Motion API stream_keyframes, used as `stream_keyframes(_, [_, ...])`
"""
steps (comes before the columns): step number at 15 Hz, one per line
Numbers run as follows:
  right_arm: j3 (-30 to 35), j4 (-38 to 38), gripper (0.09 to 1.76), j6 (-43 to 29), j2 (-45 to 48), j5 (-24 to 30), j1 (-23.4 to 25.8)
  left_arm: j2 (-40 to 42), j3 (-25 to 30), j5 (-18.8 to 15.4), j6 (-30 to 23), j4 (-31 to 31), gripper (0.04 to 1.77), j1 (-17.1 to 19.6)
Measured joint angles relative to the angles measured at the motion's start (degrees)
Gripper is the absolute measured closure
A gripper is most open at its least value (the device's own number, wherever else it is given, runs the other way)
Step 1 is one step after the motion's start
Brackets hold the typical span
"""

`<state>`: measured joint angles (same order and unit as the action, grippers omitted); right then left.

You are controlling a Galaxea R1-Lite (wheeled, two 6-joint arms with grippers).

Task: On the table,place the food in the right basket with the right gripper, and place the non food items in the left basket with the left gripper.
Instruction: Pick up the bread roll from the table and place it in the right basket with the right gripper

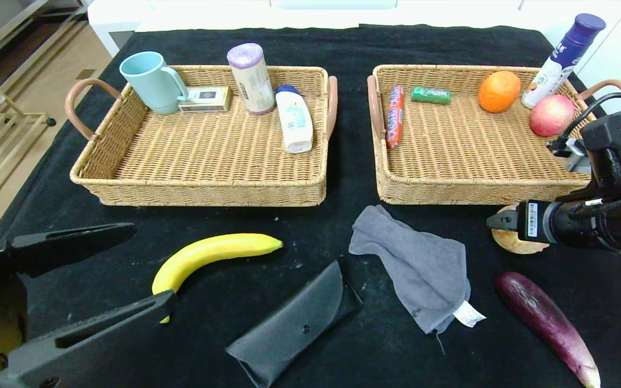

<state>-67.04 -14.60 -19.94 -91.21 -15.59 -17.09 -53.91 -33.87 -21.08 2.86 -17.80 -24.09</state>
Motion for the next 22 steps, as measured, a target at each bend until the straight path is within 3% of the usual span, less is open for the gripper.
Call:
stream_keyframes(4, [0.06,0.02,0.14,0.10,-0.44,-0.13,0.00,0.09,0.11,0.02,0.02,0.09,0.09,0.00])
stream_keyframes(8, [0.11,0.11,0.74,0.11,-1.21,-0.20,0.10,0.35,0.22,-0.13,0.09,0.07,0.09,-0.07])
stream_keyframes(11, [0.17,0.17,0.96,0.10,-1.46,-0.17,0.15,0.50,0.27,-0.15,0.11,0.09,0.09,-0.07])
stream_keyframes(22, [0.83,-0.13,1.02,0.11,-0.90,0.00,-0.02,0.61,0.71,-0.24,0.11,0.05,0.09,-0.09])
